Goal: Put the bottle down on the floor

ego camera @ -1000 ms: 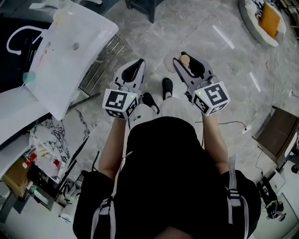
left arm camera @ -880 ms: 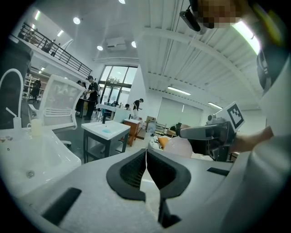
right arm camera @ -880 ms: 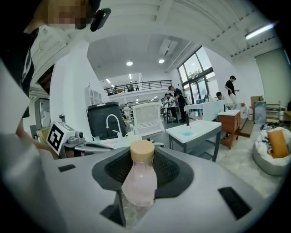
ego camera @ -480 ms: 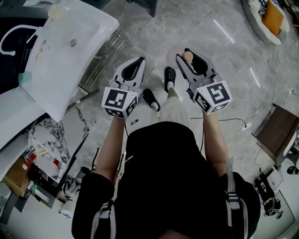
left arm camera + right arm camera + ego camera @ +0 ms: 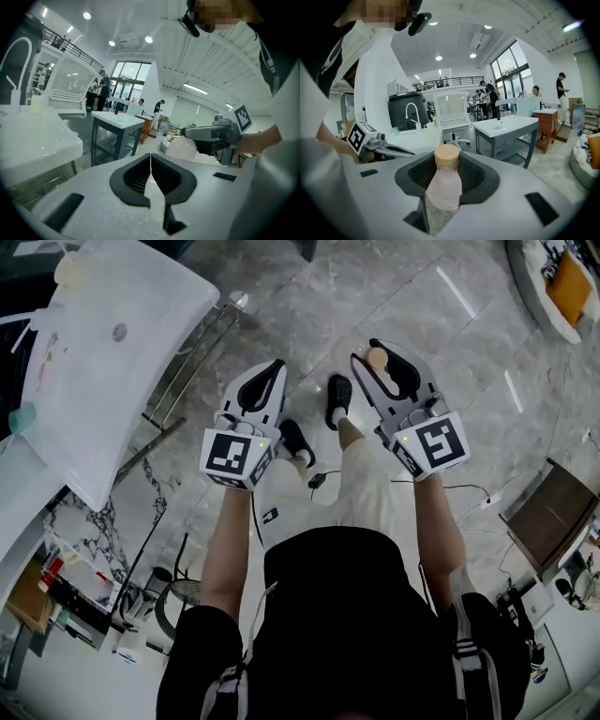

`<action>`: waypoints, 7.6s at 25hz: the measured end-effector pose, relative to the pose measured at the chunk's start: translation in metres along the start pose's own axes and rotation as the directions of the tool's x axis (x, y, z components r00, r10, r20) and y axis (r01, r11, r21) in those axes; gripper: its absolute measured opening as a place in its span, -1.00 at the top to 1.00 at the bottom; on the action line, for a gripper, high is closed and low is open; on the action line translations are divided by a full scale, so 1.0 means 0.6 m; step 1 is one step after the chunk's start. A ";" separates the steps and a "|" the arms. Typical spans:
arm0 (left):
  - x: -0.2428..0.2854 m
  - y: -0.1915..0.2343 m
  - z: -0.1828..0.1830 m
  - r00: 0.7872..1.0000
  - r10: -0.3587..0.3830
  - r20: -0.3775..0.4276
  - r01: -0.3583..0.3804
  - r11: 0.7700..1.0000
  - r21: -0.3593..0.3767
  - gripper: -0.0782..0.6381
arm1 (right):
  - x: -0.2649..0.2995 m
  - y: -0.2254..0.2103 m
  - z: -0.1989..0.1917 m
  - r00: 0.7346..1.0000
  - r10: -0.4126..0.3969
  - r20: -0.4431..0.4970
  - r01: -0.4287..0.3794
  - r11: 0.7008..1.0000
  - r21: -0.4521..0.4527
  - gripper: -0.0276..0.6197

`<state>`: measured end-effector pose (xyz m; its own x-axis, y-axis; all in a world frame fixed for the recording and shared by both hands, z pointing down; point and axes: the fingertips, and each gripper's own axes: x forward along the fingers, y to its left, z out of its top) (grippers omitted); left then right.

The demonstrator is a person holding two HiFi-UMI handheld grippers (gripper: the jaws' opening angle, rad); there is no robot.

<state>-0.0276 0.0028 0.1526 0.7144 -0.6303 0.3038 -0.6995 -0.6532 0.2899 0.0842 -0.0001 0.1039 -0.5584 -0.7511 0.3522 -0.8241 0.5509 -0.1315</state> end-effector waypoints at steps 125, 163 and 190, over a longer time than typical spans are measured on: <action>0.399 0.380 -0.858 1.000 0.021 0.020 -0.021 1.000 -0.021 0.73 | 0.697 -0.296 -1.153 0.980 0.019 -0.198 -0.046 0.990 -0.130 0.48; 0.403 0.380 -0.888 0.999 -0.016 -0.048 0.016 1.000 -0.006 0.73 | 0.723 -0.308 -1.172 0.967 -0.016 -0.256 -0.026 0.986 -0.162 0.41; 0.448 0.384 -0.835 0.998 -0.053 0.043 0.055 0.997 -0.052 0.73 | 0.566 -0.250 -0.902 0.998 0.020 -0.054 -0.030 0.982 -0.185 0.40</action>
<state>-0.0047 -0.1066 0.7558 0.7506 -0.6120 0.2490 -0.6588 -0.6645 0.3528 0.0697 -0.1408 0.7448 -0.5689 -0.7192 0.3989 -0.7753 0.6308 0.0314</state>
